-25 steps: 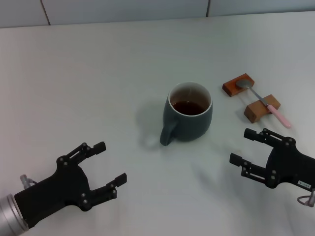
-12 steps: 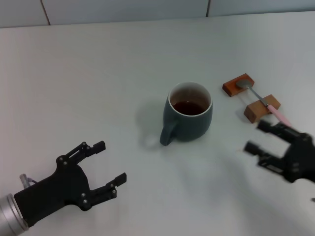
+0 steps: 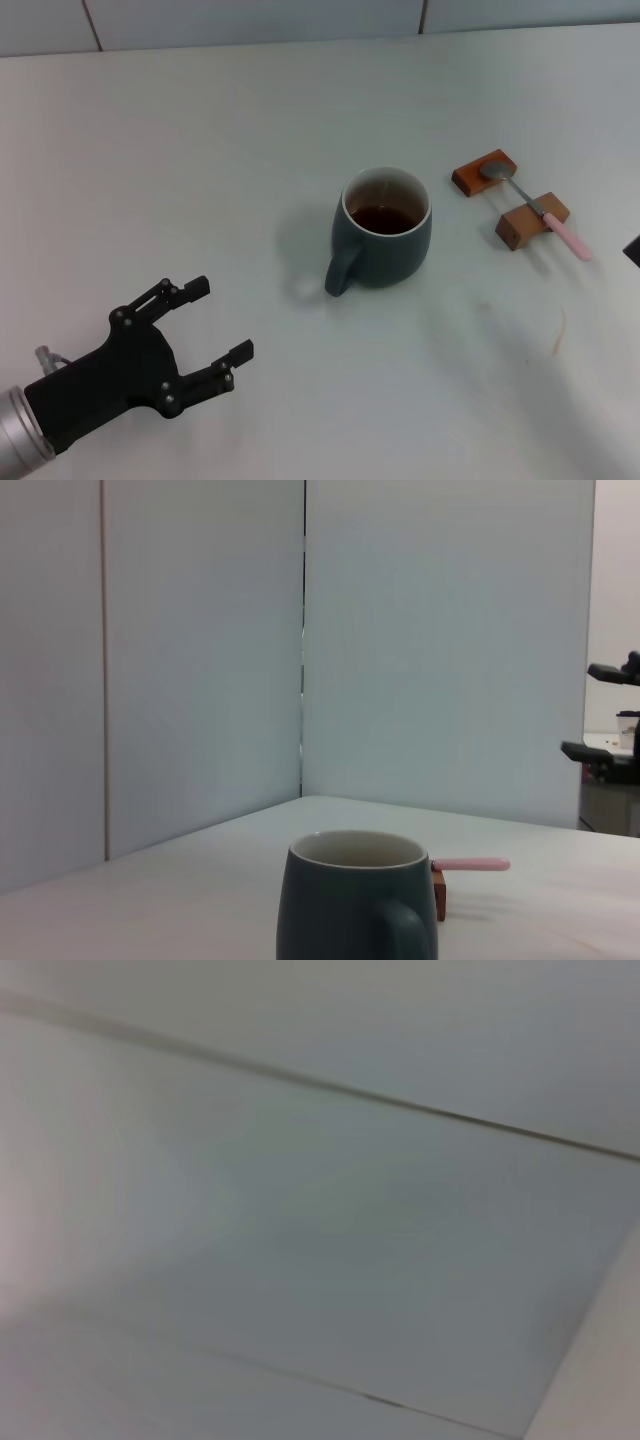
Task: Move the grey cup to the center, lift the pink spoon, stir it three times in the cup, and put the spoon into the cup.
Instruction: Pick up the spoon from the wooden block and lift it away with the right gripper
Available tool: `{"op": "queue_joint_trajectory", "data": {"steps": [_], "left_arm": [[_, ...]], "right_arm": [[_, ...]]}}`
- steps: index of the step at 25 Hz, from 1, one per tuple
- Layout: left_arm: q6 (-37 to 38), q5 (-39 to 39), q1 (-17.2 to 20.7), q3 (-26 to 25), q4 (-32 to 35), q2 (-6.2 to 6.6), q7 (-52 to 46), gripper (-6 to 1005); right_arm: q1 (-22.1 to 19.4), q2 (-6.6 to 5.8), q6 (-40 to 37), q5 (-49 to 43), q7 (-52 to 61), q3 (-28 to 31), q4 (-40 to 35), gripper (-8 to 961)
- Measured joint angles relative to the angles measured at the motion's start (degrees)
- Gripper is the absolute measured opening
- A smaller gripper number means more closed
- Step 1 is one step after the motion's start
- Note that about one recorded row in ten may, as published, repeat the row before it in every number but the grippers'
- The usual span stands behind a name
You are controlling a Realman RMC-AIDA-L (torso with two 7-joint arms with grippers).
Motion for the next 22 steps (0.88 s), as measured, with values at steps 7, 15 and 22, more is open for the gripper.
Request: {"op": "queue_joint_trajectory", "data": {"steps": [7, 15, 22], "left_arm": [[0.1, 0.0, -0.2, -0.1, 0.0, 0.06, -0.3, 859], [0.2, 0.0, -0.4, -0.1, 0.1, 0.07, -0.3, 859], [0.7, 0.0, -0.2, -0.1, 0.0, -0.02, 0.0, 859]], "right_arm": [[-2.0, -0.87, 5.8, 0.0, 9.5, 0.3, -0.2, 735], [-0.6, -0.78, 13.6, -1.1, 10.5, -0.3, 0.3, 735], [1.4, -0.55, 17.5, -2.5, 10.6, -0.3, 0.9, 735]]}}
